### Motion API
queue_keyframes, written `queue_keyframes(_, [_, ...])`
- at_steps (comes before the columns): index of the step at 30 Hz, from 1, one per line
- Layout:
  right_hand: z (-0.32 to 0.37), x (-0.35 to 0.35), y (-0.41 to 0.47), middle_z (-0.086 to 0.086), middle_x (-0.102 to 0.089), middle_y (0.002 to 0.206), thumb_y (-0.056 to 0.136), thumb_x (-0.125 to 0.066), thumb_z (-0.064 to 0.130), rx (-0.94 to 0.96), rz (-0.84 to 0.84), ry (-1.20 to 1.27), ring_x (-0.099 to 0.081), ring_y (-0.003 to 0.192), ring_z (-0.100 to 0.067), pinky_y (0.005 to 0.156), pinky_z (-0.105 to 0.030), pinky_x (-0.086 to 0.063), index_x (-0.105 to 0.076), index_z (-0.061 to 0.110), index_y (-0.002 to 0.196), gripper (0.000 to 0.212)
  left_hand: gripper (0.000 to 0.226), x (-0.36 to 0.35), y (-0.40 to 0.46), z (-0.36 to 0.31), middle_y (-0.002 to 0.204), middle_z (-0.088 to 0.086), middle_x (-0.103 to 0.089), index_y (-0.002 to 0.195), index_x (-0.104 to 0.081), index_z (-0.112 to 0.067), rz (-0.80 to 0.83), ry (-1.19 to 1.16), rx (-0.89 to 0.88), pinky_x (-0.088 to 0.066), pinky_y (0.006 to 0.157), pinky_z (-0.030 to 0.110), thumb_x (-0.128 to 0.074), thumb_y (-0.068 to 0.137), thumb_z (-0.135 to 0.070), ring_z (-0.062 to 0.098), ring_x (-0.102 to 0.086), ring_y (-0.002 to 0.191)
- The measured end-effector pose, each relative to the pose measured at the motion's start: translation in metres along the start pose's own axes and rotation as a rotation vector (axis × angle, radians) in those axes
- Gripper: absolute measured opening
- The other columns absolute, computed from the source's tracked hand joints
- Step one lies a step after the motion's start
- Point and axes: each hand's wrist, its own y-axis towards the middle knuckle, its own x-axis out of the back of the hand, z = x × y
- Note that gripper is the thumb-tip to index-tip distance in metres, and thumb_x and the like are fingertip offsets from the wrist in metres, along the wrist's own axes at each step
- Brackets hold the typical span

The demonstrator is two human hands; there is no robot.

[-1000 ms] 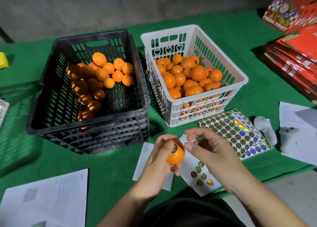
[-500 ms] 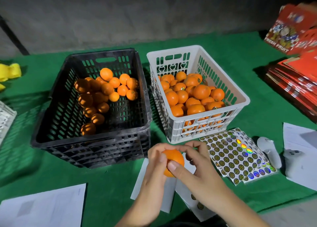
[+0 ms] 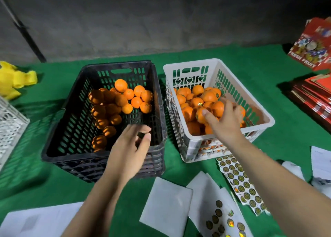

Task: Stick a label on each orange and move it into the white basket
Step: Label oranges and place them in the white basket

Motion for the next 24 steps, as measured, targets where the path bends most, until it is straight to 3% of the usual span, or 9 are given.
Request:
queue_keyframes(3, [0.005, -0.033, 0.009, -0.008, -0.033, 0.126, 0.098, -0.066, 0.009, 0.235, 0.027, 0.043, -0.040, 0.111, -0.010, 0.107, -0.033, -0.040, -0.052, 0.016, 0.142, 0.047, 0.025, 0.007, 0.021, 0.024, 0.125, -0.019, -0.061, 0.130, -0.058, -0.034, 0.182, 0.117, 0.056, -0.053, 0.094, 0.035, -0.051, 0.105, -0.037, 0.003, -0.059, 0.108])
queue_keyframes(5, [0.009, -0.056, 0.010, -0.005, -0.036, 0.125, 0.098, -0.060, -0.003, 0.326, 0.116, 0.055, -0.039, 0.105, 0.000, 0.108, -0.028, -0.039, -0.058, 0.014, 0.137, 0.043, 0.034, 0.007, 0.041, 0.028, 0.133, -0.010, -0.064, 0.141, -0.050, -0.031, 0.389, 0.132, 0.102, -0.053, 0.096, 0.034, -0.047, 0.108, -0.038, 0.009, -0.063, 0.110])
queue_keyframes(8, [0.012, -0.081, 0.017, -0.001, -0.042, 0.122, 0.101, -0.057, -0.001, 0.347, 0.141, 0.059, -0.042, 0.102, -0.001, 0.106, -0.026, -0.041, -0.060, 0.017, 0.134, 0.037, 0.040, 0.000, 0.074, 0.037, 0.130, 0.005, -0.069, 0.149, -0.042, -0.025, 0.605, 0.176, 0.147, -0.056, 0.073, 0.042, -0.040, 0.111, -0.034, 0.015, -0.067, 0.075])
queue_keyframes(10, [0.011, -0.089, 0.022, 0.004, -0.040, 0.120, 0.103, -0.055, 0.003, 0.339, 0.082, 0.034, -0.047, 0.101, -0.010, 0.100, -0.033, -0.046, -0.058, 0.017, 0.135, 0.035, 0.042, -0.007, 0.101, 0.044, 0.142, 0.004, -0.062, 0.152, -0.041, -0.023, 0.634, 0.242, 0.149, -0.055, 0.073, 0.037, -0.040, 0.111, -0.034, 0.015, -0.066, 0.081])
queue_keyframes(12, [0.008, -0.093, 0.022, 0.003, -0.039, 0.122, 0.104, -0.054, 0.006, 0.374, 0.031, -0.011, -0.051, 0.103, -0.018, 0.096, -0.040, -0.049, -0.055, 0.016, 0.138, 0.036, 0.047, -0.019, 0.131, 0.051, 0.155, 0.006, -0.049, 0.156, -0.037, -0.022, 0.652, 0.293, 0.173, -0.054, 0.088, 0.038, -0.041, 0.111, -0.036, 0.023, -0.065, 0.109])
queue_keyframes(14, [0.004, -0.099, 0.015, -0.003, -0.042, 0.126, 0.102, -0.055, 0.004, 0.456, -0.025, -0.080, -0.050, 0.112, -0.022, 0.098, -0.041, -0.048, -0.054, 0.015, 0.139, 0.039, 0.051, -0.036, 0.162, 0.059, 0.163, 0.009, -0.036, 0.159, -0.032, -0.023, 0.650, 0.353, 0.200, -0.050, 0.103, 0.048, -0.042, 0.110, -0.035, 0.033, -0.054, 0.132])
queue_keyframes(17, [0.005, -0.103, 0.011, -0.005, -0.041, 0.132, 0.097, -0.054, -0.002, 0.495, -0.019, -0.189, -0.046, 0.122, -0.026, 0.102, -0.040, -0.045, -0.049, 0.019, 0.144, 0.052, 0.056, -0.066, 0.204, 0.071, 0.164, 0.013, -0.023, 0.160, -0.026, -0.022, 0.601, 0.491, 0.222, -0.047, 0.103, 0.056, -0.046, 0.108, -0.025, 0.044, -0.040, 0.139])
queue_keyframes(19, [0.008, -0.103, 0.012, -0.001, -0.036, 0.137, 0.097, -0.051, -0.003, 0.398, 0.053, -0.168, -0.047, 0.121, -0.023, 0.104, -0.041, -0.046, -0.044, 0.023, 0.148, 0.057, 0.064, -0.082, 0.223, 0.075, 0.163, 0.013, -0.018, 0.157, -0.026, -0.019, 0.568, 0.569, 0.255, -0.047, 0.102, 0.057, -0.052, 0.101, -0.007, 0.046, -0.031, 0.144])
queue_keyframes(24, [0.009, -0.098, 0.008, 0.005, -0.034, 0.142, 0.099, -0.052, 0.008, 0.410, 0.074, -0.138, -0.045, 0.130, -0.020, 0.108, -0.033, -0.041, -0.041, 0.030, 0.148, 0.054, 0.105, -0.112, 0.257, 0.095, 0.172, 0.005, 0.013, 0.166, -0.003, -0.021, 0.495, 0.606, 0.256, -0.046, 0.110, 0.051, -0.060, 0.085, 0.016, 0.041, -0.020, 0.153])
